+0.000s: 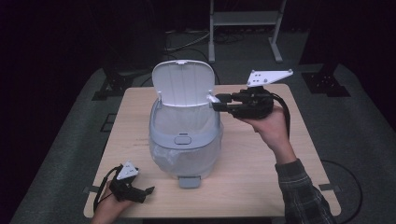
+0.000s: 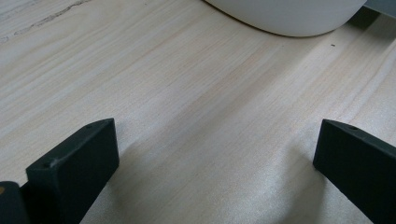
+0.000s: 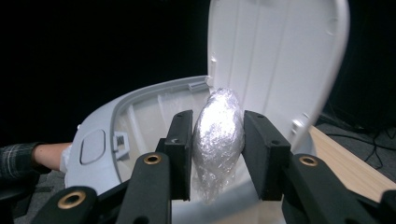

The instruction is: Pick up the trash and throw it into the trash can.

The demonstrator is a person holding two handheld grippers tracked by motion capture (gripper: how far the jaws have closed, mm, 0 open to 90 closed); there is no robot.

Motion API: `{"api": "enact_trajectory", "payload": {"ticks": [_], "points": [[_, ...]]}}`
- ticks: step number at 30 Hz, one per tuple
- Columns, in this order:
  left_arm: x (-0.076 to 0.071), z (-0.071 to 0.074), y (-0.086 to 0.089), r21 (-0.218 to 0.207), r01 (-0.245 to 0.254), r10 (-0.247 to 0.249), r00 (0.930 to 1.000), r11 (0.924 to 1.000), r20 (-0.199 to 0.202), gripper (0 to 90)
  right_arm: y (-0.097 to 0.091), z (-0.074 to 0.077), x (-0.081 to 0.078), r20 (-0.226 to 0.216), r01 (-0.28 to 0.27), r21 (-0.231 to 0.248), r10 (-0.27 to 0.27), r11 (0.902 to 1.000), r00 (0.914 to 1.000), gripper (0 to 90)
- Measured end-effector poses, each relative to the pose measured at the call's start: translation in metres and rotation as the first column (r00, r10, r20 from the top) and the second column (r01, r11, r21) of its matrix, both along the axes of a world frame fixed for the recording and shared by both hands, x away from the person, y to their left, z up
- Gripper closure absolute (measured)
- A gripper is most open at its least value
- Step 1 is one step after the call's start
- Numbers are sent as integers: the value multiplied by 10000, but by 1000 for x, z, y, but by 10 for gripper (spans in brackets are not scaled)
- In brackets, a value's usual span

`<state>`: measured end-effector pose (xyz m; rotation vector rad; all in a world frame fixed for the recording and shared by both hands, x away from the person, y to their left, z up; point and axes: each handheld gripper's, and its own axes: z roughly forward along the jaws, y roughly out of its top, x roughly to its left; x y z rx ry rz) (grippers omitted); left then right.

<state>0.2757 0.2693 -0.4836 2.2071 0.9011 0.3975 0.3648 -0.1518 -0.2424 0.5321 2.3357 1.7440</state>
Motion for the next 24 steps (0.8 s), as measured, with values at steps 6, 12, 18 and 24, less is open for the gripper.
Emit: {"api": "enact_trajectory", "payload": {"ticks": [6, 12, 18, 24], "points": [[0, 0, 0, -8, 21, -21, 10000, 10000, -2, 0, 18, 5, 6, 15, -230, -72, 230, 9997, 9997, 636], [1, 0, 0, 1, 62, -62, 10000, 10000, 2, 0, 41, 6, 12, -18, -545, -47, 545, 9985, 9985, 628], [1, 0, 0, 1, 65, -65, 10000, 10000, 3, 0, 55, 8, 13, 60, -646, -72, 646, 9979, 9979, 502], [1, 0, 0, -15, 64, -64, 10000, 10000, 0, 0, 43, 5, 9, 116, -402, -82, 403, 9992, 9991, 499]]}}
